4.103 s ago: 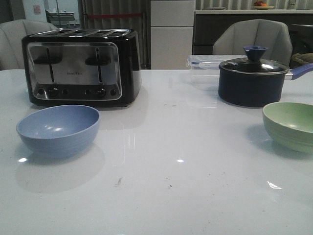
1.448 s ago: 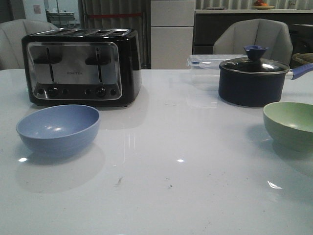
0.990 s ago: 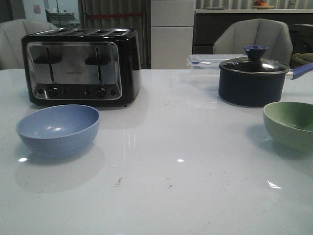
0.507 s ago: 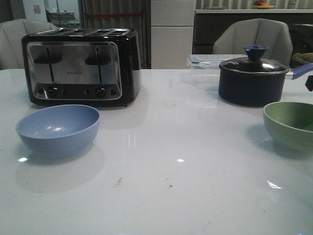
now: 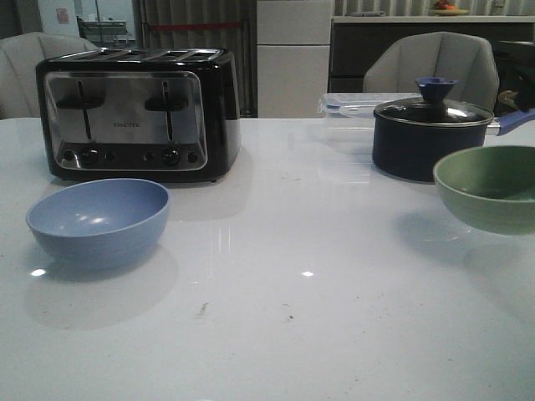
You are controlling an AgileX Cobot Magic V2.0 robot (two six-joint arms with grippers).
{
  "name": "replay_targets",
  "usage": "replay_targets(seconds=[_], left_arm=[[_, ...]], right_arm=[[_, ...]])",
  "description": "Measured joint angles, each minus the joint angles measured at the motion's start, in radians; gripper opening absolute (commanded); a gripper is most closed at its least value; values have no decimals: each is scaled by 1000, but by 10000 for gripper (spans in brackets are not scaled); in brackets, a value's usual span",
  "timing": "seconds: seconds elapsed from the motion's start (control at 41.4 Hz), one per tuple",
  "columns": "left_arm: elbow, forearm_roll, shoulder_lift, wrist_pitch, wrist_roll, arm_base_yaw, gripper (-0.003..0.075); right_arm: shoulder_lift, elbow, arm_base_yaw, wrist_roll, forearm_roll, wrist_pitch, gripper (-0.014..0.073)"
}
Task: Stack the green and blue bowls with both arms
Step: 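Grasp the pale green bowl with the right gripper and move it to table center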
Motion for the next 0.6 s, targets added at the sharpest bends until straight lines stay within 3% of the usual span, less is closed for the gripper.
replay_targets(seconds=[0.338, 0.603], left_arm=[[0, 0, 0, 0, 0, 0, 454], [0, 0, 0, 0, 0, 0, 454]], right_arm=[[-56, -8, 334, -7, 49, -15, 52], [30, -8, 493, -7, 124, -80, 52]])
